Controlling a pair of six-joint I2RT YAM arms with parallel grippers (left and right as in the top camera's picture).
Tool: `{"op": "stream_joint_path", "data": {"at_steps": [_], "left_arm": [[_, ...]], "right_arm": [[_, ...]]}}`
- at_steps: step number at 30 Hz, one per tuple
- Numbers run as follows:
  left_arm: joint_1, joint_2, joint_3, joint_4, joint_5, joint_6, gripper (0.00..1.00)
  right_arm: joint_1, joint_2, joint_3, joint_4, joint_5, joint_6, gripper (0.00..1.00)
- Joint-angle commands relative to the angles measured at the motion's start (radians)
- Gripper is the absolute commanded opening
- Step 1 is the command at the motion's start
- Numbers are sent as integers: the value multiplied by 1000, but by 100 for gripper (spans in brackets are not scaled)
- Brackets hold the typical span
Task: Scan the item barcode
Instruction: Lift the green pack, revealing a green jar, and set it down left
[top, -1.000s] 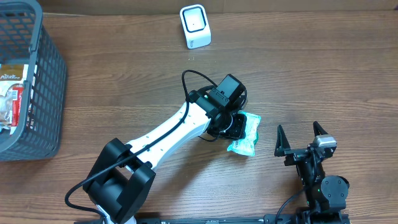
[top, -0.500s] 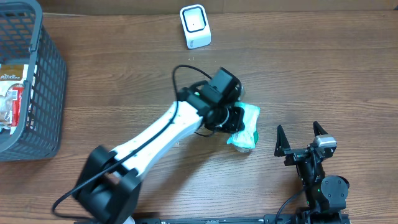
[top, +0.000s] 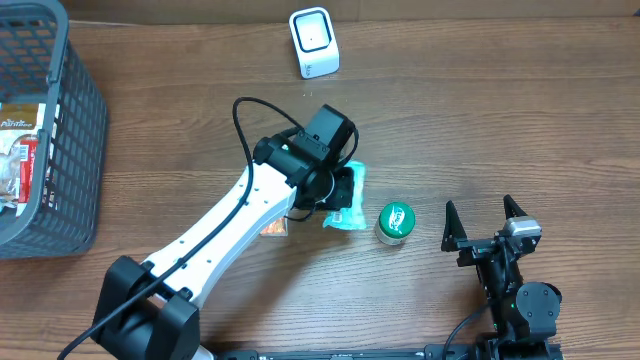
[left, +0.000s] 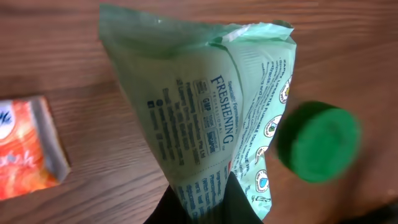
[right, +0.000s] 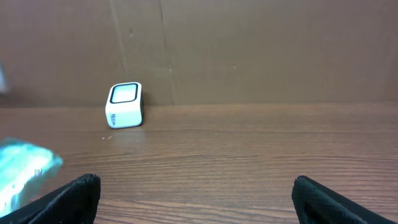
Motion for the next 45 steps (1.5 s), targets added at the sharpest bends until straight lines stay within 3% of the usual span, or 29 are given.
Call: {"op": "stream_joint_path", "data": {"at_steps": [1,12,37,40,42,45], "left_arm": [[-16,40,-69,29,-56,-93,4],[-51,110,-187,188,37,-142,4],[-118,134,-187,255,54,-206,5],[-118,134,-188,254,54,-206,10],[-118,134,-187,254,58,-205,25],[-110,134,-181,255,98,-176,38]], "right_arm": [[-2,-10,-11,3,8,-4,100],[-2,-10,-11,3,8,-4,100],[-2,-10,-11,3,8,-4,100],[-2,-10,-11,3,8,-4,100],[-2,-10,-11,3,8,-4,100],[-2,-10,-11,3,8,-4,100]]}}
